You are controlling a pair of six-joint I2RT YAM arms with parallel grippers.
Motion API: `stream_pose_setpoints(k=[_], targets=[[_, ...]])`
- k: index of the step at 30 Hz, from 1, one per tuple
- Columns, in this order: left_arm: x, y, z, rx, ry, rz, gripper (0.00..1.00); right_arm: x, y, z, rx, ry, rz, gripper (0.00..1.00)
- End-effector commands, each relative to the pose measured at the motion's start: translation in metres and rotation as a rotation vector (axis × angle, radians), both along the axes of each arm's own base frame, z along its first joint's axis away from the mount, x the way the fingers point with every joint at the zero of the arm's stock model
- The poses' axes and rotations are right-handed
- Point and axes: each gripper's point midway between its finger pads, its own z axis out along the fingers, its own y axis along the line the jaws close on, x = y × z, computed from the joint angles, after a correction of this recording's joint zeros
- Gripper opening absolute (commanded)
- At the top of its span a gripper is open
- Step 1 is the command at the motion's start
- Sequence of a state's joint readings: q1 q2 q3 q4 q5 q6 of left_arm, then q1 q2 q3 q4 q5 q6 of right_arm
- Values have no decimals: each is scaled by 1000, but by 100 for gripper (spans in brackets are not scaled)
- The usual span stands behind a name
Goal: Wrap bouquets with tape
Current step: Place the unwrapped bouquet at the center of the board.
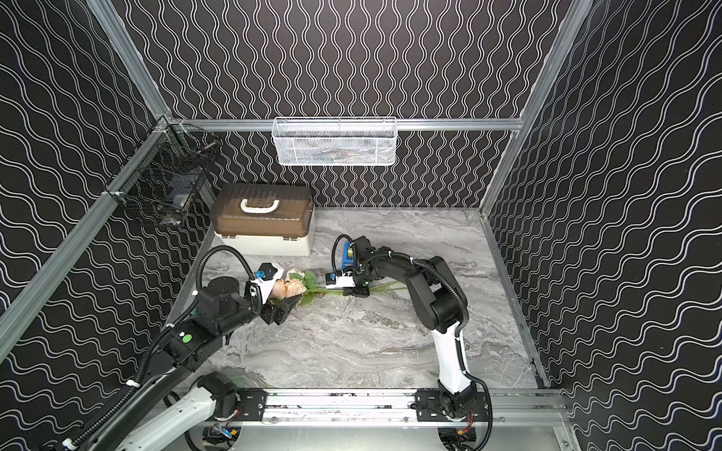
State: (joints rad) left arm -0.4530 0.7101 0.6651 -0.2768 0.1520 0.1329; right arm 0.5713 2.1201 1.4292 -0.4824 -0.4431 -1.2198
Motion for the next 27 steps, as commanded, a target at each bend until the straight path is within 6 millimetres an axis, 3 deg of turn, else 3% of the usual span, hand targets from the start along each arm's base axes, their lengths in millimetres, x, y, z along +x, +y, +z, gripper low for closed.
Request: stream_pose_setpoints(k=[1,6,13,17,22,24,25,27], targets=[[4,-3,4,16,-37,-17,89,14,-19,-22,-101,-58,-20,8],[6,-3,-1,23,-18,-11,90,18,-31,-22,-124,-75,-14,9],[8,-5,-5,35,3,-21,92,20,-31,-7,-101,-116,-21,32],[9,-7,-7,37,13,-27,93,17,-32,11,-71,-131,-36,55],[10,-15,-17,51,64,-52,93,7,-29,67,67,-222,-97,68],[11,-20,-19,63,69,-70,94,6,-31,92,141,-279,-172,84],[11,-23,-19,75,70,-82,94,10,-31,108,205,-297,-258,98],[13,-27,-17,113,62,-92,95,32,-43,141,330,-286,-543,99]])
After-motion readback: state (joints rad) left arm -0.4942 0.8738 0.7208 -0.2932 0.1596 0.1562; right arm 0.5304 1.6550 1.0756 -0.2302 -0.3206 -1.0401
